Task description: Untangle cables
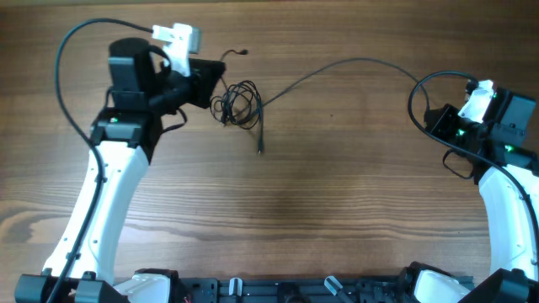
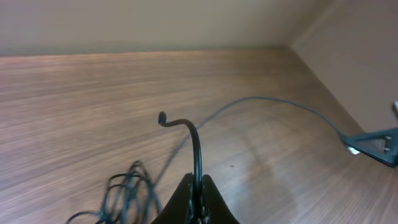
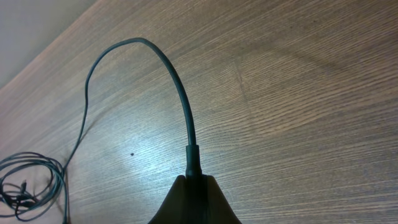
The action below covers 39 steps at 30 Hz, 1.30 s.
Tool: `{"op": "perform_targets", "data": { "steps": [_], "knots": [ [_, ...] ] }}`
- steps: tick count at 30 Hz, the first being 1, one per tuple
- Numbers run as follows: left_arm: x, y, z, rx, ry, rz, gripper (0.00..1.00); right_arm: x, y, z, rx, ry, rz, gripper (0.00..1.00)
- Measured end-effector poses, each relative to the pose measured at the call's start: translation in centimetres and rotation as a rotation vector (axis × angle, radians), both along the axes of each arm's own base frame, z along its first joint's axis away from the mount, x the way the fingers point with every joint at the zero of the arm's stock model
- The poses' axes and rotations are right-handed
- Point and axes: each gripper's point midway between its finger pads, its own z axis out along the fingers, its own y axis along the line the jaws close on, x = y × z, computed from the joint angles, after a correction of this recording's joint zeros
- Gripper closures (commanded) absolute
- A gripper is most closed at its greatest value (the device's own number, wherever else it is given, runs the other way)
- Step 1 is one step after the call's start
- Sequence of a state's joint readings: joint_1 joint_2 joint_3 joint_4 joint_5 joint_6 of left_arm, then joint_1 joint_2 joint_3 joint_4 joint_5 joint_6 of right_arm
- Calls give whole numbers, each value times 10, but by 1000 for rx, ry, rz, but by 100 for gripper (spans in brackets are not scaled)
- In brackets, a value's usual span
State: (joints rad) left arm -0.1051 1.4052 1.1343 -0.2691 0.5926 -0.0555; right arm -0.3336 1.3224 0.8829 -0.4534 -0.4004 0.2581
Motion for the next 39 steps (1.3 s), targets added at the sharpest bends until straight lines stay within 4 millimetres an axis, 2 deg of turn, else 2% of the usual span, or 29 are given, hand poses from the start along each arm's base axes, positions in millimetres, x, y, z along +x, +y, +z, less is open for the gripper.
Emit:
{"op": "perform_targets", "data": {
  "steps": [6,15,17,20,21,22,23,28,32,35,39],
  "knots": [
    [-16,-42,-1,1,8,-87,95,0,2,0,-13,-1,19,96],
    [-60,-137,19,-24,-92,-307,96,1,1,1,-16,-9,19,96],
    [-65,-147,18,-9,-99,-311,96,1,1,1,-16,-9,20,96],
    [-63,-147,16,12,-105,-280,95,1,1,1,-16,-9,20,96],
    [-59,-144,16,22,-108,-257,87,1,1,1,-16,-8,20,96],
    [-56,-141,15,28,-109,-241,71,1,1,1,-16,-8,20,95],
    [-53,-138,15,36,-114,-225,60,1,1,1,-16,-8,19,96],
    [-43,-123,7,57,-81,-164,61,0,2,0,-13,-1,20,96],
    [-44,-119,-1,77,-54,-156,48,0,2,-1,-13,0,20,95],
    [-43,-119,-13,93,-21,-157,44,-1,2,-1,-12,2,20,96],
    [-42,-119,-41,129,56,-157,37,0,7,-1,-12,2,36,96]
  ]
}}
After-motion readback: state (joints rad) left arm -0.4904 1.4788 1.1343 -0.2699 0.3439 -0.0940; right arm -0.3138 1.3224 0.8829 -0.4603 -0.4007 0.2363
